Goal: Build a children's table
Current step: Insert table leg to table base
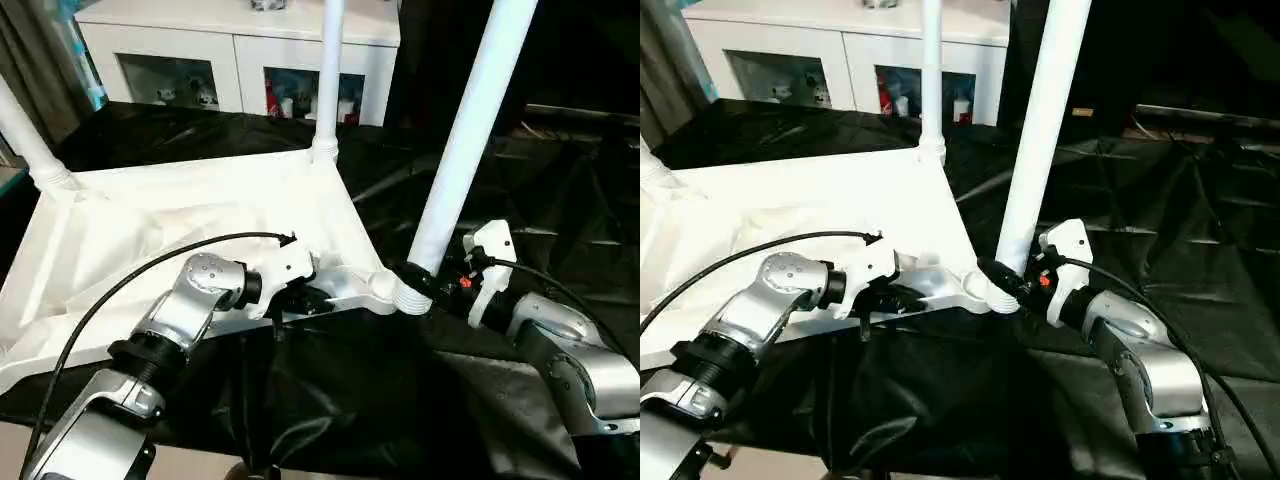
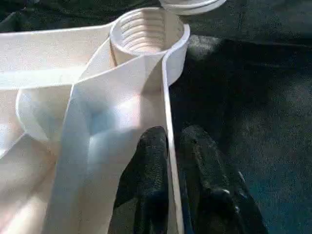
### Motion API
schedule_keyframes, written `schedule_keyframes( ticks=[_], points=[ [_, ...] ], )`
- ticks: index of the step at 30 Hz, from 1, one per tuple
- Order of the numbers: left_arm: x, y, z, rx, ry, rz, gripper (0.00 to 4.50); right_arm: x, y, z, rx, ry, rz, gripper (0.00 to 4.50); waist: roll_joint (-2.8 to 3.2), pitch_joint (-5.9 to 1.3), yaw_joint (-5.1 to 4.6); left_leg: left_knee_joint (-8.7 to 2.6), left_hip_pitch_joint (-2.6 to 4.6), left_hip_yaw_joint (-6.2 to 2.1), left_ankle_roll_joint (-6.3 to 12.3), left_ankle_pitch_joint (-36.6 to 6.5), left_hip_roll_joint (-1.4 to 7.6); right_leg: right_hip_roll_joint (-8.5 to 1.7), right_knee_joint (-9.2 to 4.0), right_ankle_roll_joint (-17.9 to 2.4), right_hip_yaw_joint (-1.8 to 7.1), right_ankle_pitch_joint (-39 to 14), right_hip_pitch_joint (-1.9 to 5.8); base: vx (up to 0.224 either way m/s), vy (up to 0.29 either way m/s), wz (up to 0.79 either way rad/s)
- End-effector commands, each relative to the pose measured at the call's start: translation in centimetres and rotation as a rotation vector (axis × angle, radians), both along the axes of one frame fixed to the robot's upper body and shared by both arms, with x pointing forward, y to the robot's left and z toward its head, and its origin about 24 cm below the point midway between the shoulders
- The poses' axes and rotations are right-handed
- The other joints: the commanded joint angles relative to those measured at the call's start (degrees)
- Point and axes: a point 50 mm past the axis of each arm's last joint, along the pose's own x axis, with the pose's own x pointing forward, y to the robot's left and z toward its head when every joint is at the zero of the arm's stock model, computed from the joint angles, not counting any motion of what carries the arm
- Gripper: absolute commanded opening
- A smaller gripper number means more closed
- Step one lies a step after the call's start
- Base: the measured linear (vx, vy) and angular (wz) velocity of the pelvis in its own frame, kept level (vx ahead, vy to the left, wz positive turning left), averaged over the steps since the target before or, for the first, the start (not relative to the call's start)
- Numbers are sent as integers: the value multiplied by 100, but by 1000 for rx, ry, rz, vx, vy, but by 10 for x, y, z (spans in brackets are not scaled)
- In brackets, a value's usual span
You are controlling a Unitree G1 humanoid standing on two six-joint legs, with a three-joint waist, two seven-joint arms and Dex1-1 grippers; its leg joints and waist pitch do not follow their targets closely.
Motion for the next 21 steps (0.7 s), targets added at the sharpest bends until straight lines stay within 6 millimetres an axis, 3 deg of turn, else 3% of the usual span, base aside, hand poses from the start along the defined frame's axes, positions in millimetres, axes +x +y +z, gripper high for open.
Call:
schedule_keyframes(
  ticks=[1,6,9,21],
  points=[
    [-2,-3,-4,20,6,-8,93,3,0,7,-3,-27,1,192,-32,-383,-23,-454,213,-224,-47,-1031,410,-545,-447,-1239,262,-311,104,0,0,0],
    [0,-5,-3,-16,33,9,100,4,1,8,0,-30,2,192,-40,-379,-19,-435,216,-208,29,-973,403,-549,-458,-1298,266,-268,108,0,0,0],
    [-1,-4,-4,-11,51,-2,100,4,1,8,0,-32,2,192,-23,-376,-24,-449,223,-217,-16,-1058,409,-546,-467,-1283,261,-412,104,0,0,0],
    [-5,2,-9,20,88,-17,12,6,6,5,-1,-26,12,192,-32,-388,-35,-434,214,-211,40,-924,402,-545,-441,-1340,260,-182,113,0,0,0]
  ],
)
